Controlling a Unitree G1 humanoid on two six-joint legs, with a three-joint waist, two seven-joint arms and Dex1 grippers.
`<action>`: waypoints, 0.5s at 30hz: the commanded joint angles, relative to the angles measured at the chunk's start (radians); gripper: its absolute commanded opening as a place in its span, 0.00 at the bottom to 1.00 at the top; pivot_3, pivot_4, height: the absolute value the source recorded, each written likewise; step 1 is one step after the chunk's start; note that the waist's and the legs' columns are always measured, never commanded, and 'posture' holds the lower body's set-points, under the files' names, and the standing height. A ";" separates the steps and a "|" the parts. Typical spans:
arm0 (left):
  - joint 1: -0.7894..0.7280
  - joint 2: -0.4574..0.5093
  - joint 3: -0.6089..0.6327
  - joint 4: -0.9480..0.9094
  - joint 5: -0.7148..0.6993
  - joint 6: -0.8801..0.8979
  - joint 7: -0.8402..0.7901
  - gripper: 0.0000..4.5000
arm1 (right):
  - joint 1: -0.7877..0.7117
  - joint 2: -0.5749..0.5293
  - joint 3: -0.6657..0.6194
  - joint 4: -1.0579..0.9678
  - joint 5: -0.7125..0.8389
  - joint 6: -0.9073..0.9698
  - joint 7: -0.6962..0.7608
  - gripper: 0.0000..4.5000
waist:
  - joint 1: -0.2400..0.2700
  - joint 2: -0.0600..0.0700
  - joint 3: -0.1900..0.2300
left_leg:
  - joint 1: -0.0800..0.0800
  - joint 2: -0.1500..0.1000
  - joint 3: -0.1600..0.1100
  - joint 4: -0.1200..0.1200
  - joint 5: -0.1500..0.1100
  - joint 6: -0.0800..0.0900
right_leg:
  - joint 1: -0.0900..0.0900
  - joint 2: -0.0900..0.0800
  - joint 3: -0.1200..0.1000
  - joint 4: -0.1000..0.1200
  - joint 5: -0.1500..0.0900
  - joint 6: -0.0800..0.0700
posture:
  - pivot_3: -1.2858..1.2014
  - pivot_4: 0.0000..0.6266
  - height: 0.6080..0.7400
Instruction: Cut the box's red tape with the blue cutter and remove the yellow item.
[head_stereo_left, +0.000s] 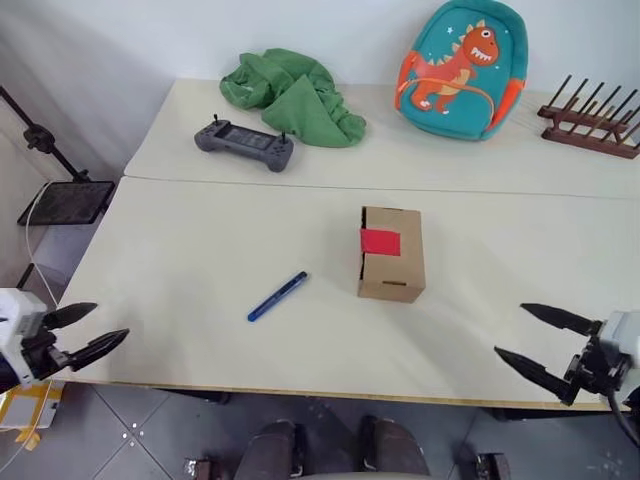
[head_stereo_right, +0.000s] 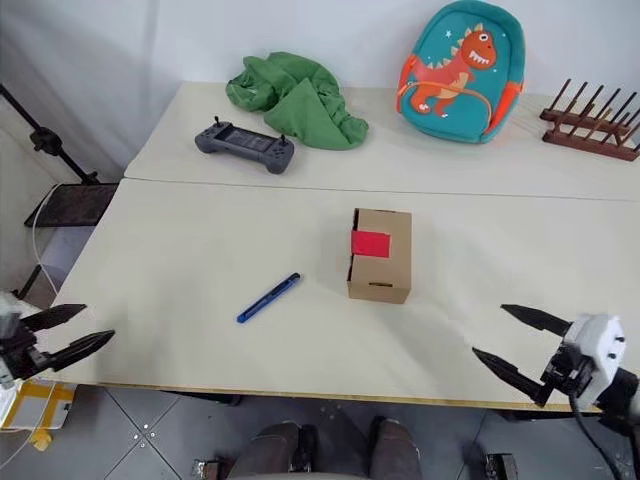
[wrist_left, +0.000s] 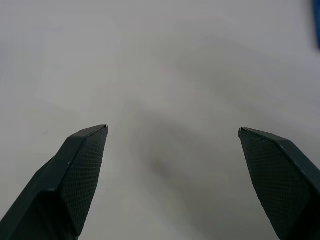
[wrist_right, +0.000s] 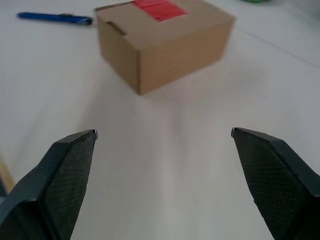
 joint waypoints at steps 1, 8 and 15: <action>-0.048 -0.005 -0.028 -0.076 -0.009 0.011 0.026 0.98 | -0.025 -0.013 -0.005 -0.005 0.004 -0.008 -0.012 1.00 | 0.006 0.000 0.000 | 0.000 0.000 0.000 0.000 0.000 0.000 | 0.000 0.000 0.000 0.000 0.000 0.000 | 0.52 0.24 1.00; -0.389 -0.071 -0.302 -0.167 -0.027 0.195 0.093 0.71 | -0.193 -0.075 0.086 -0.015 -0.066 0.146 -0.167 0.87 | 0.013 0.001 0.000 | 0.000 0.000 0.001 0.002 0.000 -0.001 | -0.001 0.003 0.001 0.002 0.000 0.000 | 0.52 0.24 1.00; -0.806 -0.286 -0.695 0.036 0.217 0.132 0.115 0.21 | -0.474 -0.076 0.290 0.070 -0.230 0.252 -0.326 0.32 | 0.012 0.000 0.000 | -0.001 -0.002 0.006 0.003 0.006 0.006 | -0.003 0.009 -0.004 0.006 0.000 0.000 | 0.52 0.24 1.00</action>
